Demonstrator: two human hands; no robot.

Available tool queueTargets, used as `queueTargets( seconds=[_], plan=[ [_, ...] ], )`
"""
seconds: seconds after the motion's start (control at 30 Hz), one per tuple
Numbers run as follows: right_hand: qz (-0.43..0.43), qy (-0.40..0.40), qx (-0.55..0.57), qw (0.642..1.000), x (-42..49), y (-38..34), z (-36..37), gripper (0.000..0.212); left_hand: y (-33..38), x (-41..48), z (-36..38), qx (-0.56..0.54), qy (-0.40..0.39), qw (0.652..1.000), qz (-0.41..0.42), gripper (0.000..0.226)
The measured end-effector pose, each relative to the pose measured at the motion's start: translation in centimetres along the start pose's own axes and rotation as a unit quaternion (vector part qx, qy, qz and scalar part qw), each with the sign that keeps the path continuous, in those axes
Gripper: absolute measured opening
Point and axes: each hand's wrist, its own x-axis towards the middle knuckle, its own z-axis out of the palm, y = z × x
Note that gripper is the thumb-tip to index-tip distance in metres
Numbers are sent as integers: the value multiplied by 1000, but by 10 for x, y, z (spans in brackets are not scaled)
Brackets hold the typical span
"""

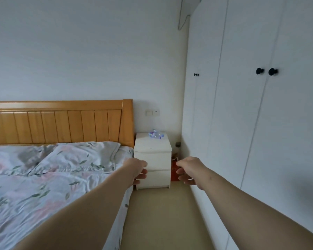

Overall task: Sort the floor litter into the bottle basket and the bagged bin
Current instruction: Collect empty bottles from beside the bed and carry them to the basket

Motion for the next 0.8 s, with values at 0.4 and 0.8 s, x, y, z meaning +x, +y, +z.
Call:
queueTargets(
  seconds=[0.4,0.8],
  plan=[
    [54,-12,-10,998,277,-38,-5,9,80,246,48,15,16,999,-34,14],
    [94,-7,30,995,543,-103,50,7,166,529,39,88,-25,996,-16,24]
  ],
)
